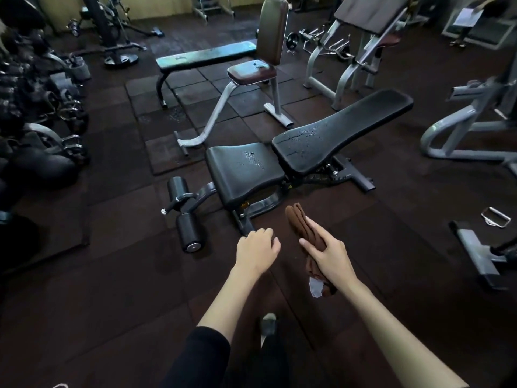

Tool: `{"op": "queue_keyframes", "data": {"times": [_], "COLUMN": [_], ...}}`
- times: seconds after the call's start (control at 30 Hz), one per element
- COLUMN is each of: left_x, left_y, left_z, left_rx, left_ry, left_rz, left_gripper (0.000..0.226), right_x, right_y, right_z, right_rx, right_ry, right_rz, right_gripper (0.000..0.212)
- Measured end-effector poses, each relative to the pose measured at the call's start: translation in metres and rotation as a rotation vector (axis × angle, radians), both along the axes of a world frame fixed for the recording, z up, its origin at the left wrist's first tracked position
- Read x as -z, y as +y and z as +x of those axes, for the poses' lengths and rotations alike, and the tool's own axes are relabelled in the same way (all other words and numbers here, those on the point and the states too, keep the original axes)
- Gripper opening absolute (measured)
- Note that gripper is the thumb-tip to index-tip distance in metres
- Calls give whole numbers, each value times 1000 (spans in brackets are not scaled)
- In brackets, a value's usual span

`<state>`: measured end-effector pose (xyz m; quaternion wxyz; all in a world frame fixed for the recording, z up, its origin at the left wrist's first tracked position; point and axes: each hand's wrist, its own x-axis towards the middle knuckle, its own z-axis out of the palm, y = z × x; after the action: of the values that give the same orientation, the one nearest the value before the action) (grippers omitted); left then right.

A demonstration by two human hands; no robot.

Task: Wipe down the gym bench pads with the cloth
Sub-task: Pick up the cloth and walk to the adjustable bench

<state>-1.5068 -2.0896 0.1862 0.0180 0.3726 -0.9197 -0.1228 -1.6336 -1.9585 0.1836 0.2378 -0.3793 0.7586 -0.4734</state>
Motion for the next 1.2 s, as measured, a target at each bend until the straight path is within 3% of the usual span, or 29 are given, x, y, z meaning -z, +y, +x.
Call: {"op": "queue_keyframes", "data": {"times": [0.57,0.9,1.2], "left_x": [25,58,92], "left_y": [-222,-297,-327], "left_z": [-176,-229,-241], "left_rx": [-144,-385,-549], "left_ry": [72,62,21], "left_rz": [58,78,173], "left_gripper": [26,25,27], "right_x": [21,52,85], "right_y": [-241,-357,-423], "right_z": [-199,-275,-291], "right_rx": [-119,-368,-552], "right_ry": [72,75,79], "right_rz": [54,102,165], "right_gripper": [57,58,59]}}
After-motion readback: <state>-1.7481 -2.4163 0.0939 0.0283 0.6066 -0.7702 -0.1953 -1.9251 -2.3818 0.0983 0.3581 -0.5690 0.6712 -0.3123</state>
